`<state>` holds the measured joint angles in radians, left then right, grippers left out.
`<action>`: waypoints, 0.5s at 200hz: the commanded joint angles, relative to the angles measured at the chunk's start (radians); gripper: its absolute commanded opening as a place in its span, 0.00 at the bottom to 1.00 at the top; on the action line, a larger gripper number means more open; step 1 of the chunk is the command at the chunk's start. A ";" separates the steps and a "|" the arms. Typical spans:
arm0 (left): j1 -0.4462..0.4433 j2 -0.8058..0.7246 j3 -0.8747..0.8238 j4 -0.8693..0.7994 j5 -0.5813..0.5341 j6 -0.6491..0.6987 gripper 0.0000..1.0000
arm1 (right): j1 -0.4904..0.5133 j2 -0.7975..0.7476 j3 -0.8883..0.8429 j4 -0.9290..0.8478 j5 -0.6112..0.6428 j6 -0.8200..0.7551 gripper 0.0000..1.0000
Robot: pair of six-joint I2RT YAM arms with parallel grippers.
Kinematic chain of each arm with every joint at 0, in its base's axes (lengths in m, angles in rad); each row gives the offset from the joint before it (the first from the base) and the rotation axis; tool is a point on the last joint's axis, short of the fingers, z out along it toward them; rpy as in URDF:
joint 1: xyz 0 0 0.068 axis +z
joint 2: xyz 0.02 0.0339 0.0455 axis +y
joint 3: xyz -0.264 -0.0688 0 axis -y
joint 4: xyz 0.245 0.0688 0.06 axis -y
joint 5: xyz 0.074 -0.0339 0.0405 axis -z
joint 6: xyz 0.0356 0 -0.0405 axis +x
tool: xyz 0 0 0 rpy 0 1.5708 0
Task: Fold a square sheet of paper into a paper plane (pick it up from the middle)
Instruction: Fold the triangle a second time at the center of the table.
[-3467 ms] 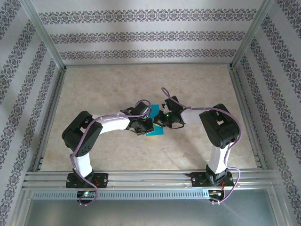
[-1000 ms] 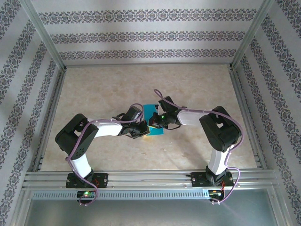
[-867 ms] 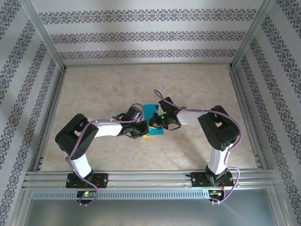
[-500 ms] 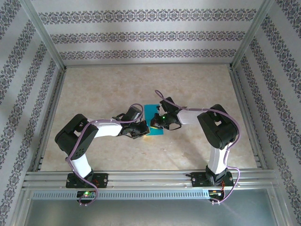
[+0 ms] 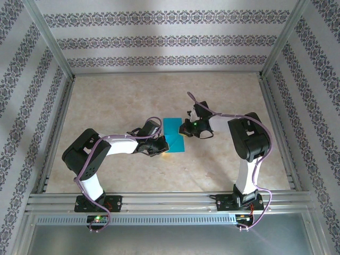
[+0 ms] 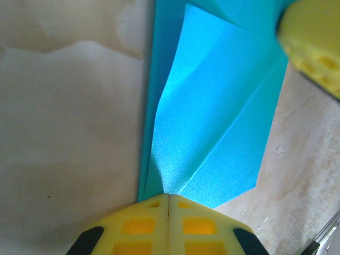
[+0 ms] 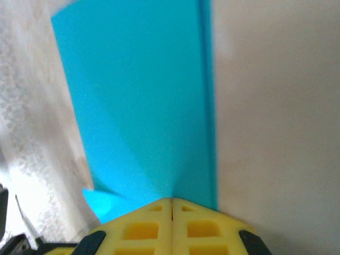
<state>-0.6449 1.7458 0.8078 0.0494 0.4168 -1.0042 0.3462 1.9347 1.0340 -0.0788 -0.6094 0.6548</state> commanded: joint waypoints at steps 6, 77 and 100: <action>0.013 0.032 -0.020 -0.196 -0.030 0.012 0.00 | -0.050 -0.025 0.035 -0.027 0.100 -0.058 0.05; 0.013 0.039 0.016 -0.198 -0.022 0.030 0.00 | 0.121 -0.141 -0.082 -0.005 0.079 0.024 0.05; 0.013 0.039 0.020 -0.198 -0.023 0.034 0.00 | 0.165 -0.104 -0.088 0.021 0.081 0.056 0.05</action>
<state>-0.6449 1.7466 0.8375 -0.0166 0.4179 -0.9966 0.4820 1.7962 0.9699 -0.0742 -0.5285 0.6636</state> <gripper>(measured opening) 0.045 0.053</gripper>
